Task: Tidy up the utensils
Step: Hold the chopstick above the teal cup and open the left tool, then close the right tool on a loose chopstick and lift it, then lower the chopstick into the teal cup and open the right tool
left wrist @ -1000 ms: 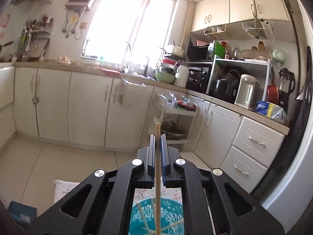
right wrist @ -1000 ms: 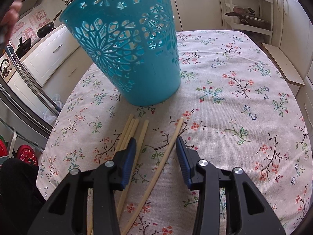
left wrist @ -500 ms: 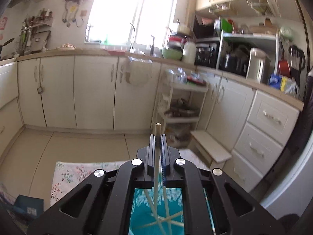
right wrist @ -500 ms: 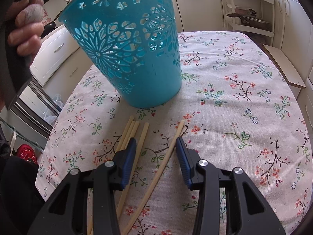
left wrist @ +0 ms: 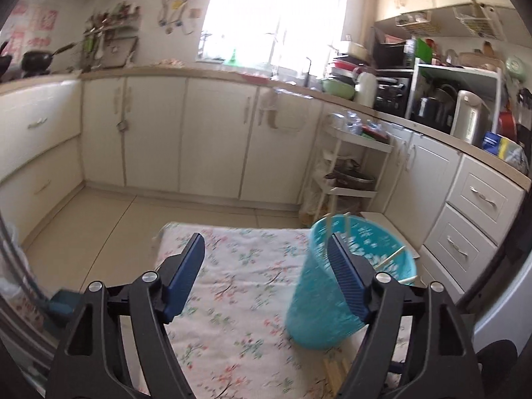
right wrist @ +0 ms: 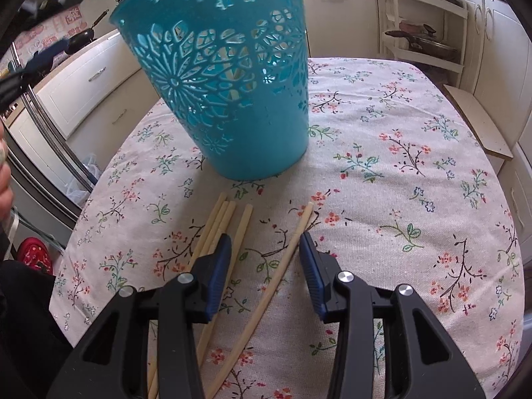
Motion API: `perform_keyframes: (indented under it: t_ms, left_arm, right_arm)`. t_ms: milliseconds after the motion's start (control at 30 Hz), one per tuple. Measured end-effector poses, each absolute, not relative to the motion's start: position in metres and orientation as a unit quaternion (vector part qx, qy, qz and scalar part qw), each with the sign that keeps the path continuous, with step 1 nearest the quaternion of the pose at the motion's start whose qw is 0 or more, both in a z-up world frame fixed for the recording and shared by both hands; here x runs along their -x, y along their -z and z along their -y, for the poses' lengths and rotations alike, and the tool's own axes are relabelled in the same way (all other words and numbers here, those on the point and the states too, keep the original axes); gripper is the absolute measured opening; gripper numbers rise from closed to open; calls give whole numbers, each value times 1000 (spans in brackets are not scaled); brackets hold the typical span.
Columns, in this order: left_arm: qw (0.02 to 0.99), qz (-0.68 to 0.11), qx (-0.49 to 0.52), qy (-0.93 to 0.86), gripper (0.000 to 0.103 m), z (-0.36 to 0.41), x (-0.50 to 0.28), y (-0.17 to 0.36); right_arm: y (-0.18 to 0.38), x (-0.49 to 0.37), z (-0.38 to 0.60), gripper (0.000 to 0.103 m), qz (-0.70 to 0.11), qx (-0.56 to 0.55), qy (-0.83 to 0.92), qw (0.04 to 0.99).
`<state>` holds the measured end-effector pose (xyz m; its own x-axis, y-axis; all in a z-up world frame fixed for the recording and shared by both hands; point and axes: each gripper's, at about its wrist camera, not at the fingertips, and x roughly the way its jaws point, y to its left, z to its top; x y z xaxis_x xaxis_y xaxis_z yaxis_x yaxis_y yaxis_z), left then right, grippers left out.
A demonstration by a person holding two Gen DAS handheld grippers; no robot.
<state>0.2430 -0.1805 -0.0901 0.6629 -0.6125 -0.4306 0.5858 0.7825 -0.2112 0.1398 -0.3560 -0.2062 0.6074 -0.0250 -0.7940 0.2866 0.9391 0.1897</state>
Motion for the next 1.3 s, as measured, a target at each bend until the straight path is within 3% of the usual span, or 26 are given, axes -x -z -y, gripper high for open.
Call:
perform_keyframes:
  t_ms: [133, 300, 367, 433, 700, 867, 1100, 1300]
  left_arm:
    - [906, -288, 74, 300, 73, 158, -262, 104]
    - [907, -288, 90, 295, 74, 148, -269, 101]
    - [903, -292, 94, 300, 74, 147, -270, 102]
    - [902, -294, 90, 302, 74, 149, -266, 103]
    - [900, -302, 84, 301, 76, 149, -264, 105]
    - [901, -313, 55, 295, 81, 158, -263, 111]
    - [898, -335, 24, 285, 90, 172, -262, 121]
    - [895, -342, -4, 288, 93, 185, -255, 128]
  right_arm:
    - [205, -134, 356, 43, -441, -151, 96, 879]
    - [206, -136, 347, 37, -447, -110, 116, 880]
    - [206, -138, 338, 19, -452, -71, 115, 882]
    - [204, -138, 336, 11, -465, -54, 99, 878]
    - [203, -132, 345, 13, -486, -47, 90, 868]
    - [200, -125, 355, 5, -481, -113, 79, 866]
    - [140, -87, 390, 5, -383, -275, 25, 882]
    - [61, -93, 397, 5, -278, -292, -12, 915]
